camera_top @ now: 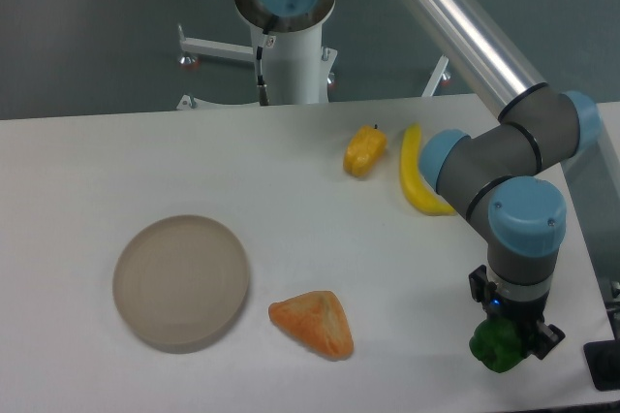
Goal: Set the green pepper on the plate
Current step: 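Lift the held green pepper up from the table with the gripper, then carry the green pepper over toward the beige plate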
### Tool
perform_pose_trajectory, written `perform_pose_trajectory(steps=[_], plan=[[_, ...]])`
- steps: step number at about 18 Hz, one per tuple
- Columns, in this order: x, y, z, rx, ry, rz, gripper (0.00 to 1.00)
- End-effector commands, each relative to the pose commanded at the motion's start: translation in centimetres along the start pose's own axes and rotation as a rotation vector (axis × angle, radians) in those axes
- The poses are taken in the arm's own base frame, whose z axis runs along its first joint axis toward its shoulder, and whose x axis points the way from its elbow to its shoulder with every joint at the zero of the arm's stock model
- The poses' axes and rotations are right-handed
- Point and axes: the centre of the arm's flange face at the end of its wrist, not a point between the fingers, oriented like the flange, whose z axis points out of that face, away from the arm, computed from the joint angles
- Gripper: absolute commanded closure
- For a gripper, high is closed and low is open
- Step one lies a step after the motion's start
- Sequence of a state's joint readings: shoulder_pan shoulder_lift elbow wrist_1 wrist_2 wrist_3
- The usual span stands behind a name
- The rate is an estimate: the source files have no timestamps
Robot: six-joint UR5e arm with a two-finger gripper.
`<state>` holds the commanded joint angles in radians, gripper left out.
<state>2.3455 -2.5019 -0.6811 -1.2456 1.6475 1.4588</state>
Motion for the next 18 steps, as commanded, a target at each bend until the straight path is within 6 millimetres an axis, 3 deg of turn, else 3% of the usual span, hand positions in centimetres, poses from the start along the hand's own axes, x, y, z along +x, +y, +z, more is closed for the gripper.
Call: perform_pose_trajectory(steps=[10,14,18], plan=[[1.2,-0.5,-1.0,0.001,0.026,0.005,0.61],[3.2,-0.2,-2.4,-0.002,0.054,0.007,0.61],[6.4,-2.4,-5.1,-0.001,0.088,-0.030,0.61]])
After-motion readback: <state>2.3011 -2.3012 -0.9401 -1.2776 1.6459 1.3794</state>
